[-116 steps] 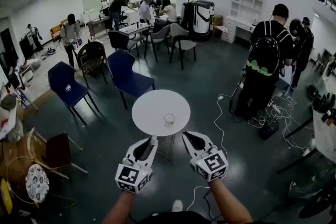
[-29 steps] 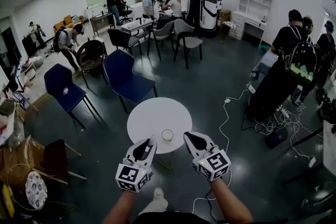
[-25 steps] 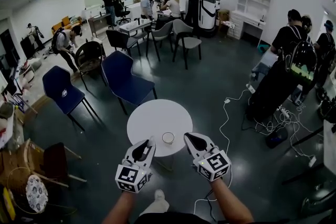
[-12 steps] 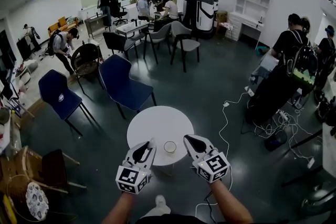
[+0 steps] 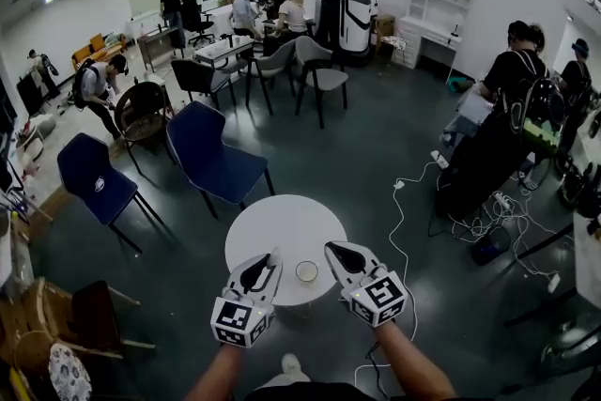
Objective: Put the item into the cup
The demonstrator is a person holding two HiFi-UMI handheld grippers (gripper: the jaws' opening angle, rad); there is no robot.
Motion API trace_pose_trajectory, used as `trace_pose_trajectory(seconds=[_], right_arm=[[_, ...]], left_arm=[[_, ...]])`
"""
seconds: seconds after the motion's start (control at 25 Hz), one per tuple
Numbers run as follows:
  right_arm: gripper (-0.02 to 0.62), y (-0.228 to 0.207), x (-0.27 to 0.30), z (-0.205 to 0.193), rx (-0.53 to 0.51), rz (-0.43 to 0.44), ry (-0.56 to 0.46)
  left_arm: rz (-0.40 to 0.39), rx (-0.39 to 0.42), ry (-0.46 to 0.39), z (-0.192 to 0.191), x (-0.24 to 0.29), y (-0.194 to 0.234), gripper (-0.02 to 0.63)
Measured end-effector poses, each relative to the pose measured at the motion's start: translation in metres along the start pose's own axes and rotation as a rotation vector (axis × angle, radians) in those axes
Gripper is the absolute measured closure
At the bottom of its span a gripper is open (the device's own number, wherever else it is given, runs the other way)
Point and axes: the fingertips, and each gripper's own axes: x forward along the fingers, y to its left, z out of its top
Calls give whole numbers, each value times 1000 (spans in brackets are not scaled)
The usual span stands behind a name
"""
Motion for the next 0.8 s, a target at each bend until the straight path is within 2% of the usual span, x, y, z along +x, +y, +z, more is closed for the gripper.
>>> trace_pose_trajectory(seconds=[0.4,0.8], right_arm=[[578,-8,55,-7,10,-34,20],[579,-19,80,-29,23,-64,43]], left_arm=[[-31,-11,20,-10,20,54,512],[-52,-25,39,-31,32,79,512]])
